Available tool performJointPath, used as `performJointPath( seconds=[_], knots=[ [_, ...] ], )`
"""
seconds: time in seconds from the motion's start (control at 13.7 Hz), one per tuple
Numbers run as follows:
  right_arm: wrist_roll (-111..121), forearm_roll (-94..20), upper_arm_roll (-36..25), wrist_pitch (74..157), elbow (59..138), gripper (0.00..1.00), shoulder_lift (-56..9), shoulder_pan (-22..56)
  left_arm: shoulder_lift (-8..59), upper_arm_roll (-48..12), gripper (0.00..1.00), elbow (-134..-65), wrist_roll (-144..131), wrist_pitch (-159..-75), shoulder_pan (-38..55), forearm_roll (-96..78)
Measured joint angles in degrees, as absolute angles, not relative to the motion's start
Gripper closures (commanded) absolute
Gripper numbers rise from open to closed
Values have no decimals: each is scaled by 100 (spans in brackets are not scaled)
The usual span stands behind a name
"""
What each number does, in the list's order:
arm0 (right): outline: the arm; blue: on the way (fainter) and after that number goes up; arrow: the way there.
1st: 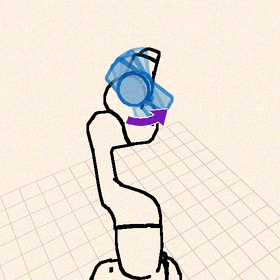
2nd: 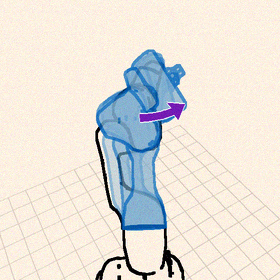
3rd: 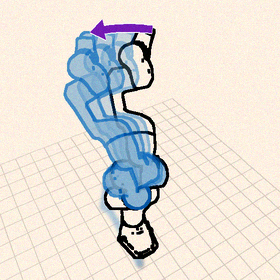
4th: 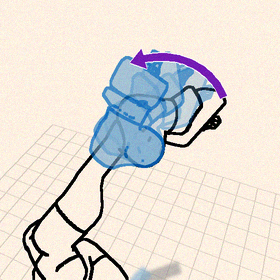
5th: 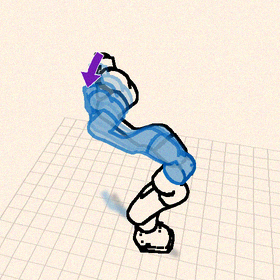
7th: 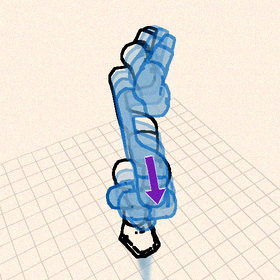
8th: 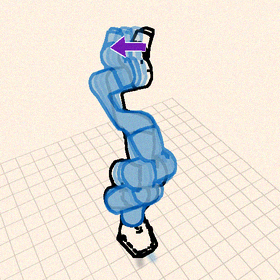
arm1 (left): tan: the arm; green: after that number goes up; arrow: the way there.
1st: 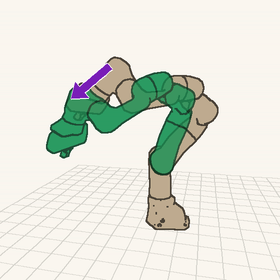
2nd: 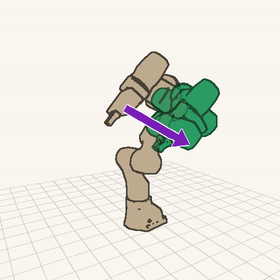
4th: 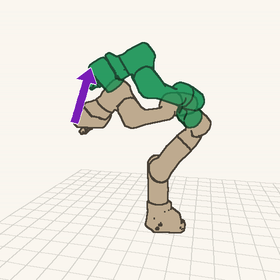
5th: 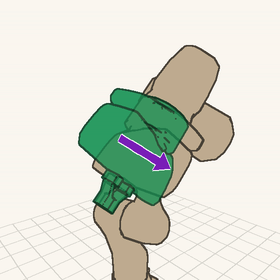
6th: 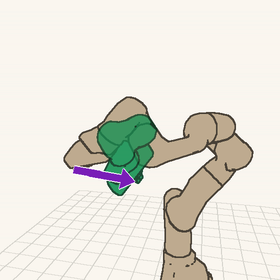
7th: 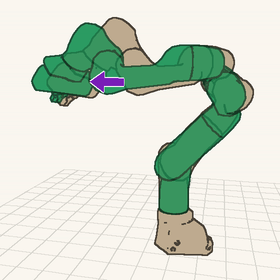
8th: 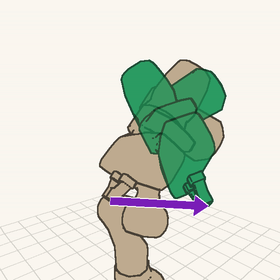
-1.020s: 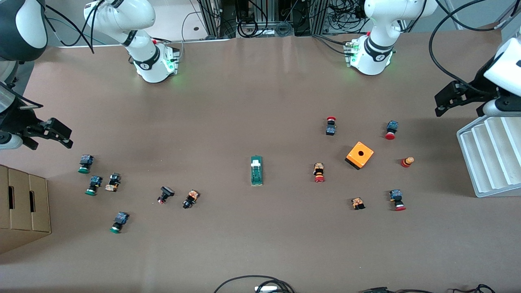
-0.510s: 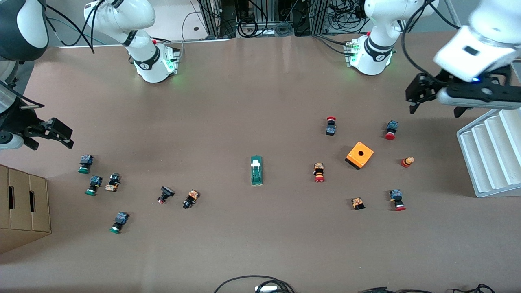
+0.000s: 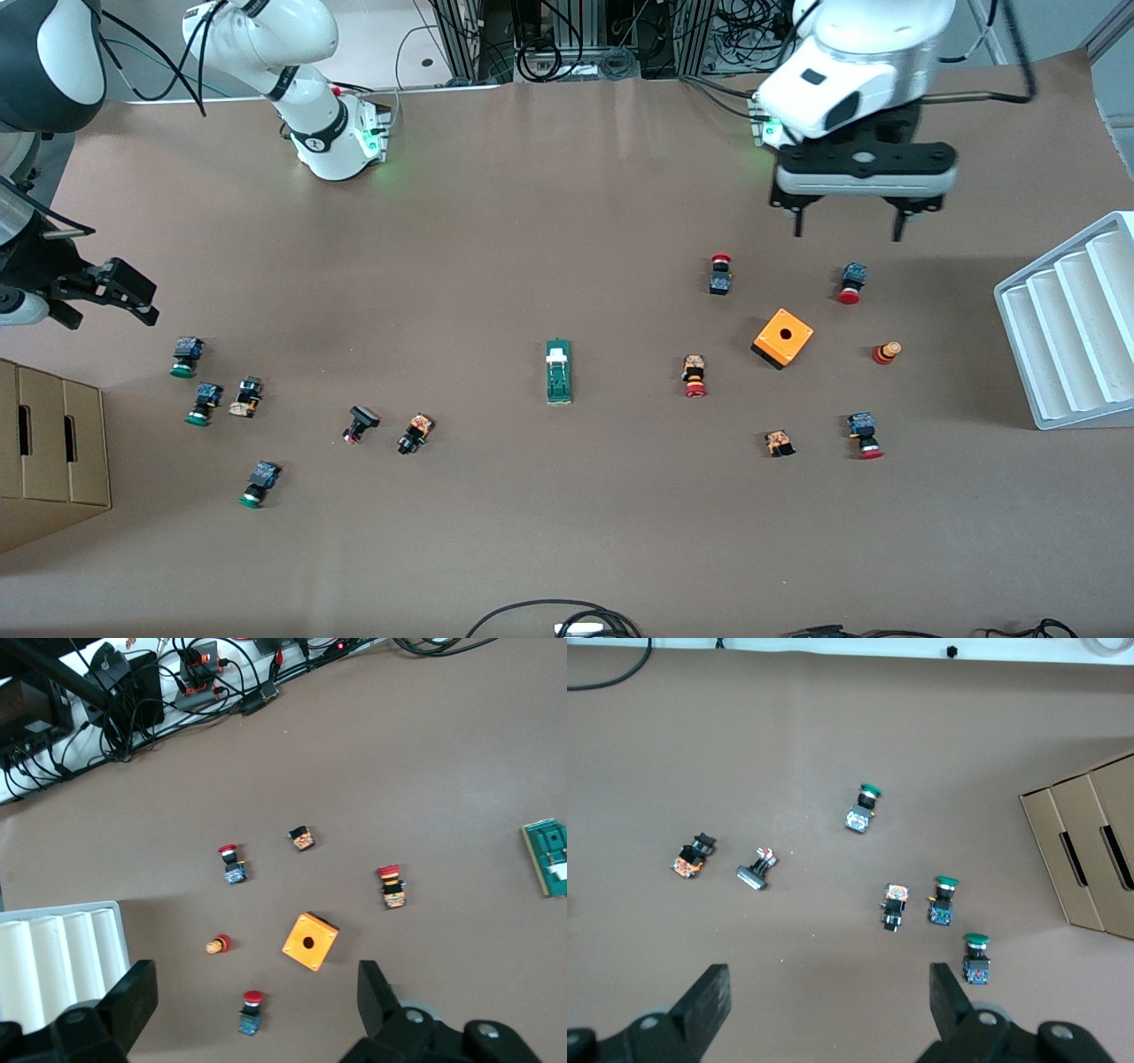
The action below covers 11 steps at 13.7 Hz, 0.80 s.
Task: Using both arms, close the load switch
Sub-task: 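Move the left gripper over the green switch's white handle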
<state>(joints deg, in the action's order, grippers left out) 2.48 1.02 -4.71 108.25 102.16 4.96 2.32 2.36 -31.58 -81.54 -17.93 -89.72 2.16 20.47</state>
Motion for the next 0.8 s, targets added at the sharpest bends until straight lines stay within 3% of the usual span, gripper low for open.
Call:
performJointPath(
  seconds=[0.29,0.8],
  knots=[
    [248,103,-471,10878,10195,0,453,232,271,-3504,0,-8321,-3153,-8972,447,2200],
    [244,103,-480,10878,10193,0,441,229,414,-3580,0,-9125,-6292,-8969,2164,3205]
  ],
)
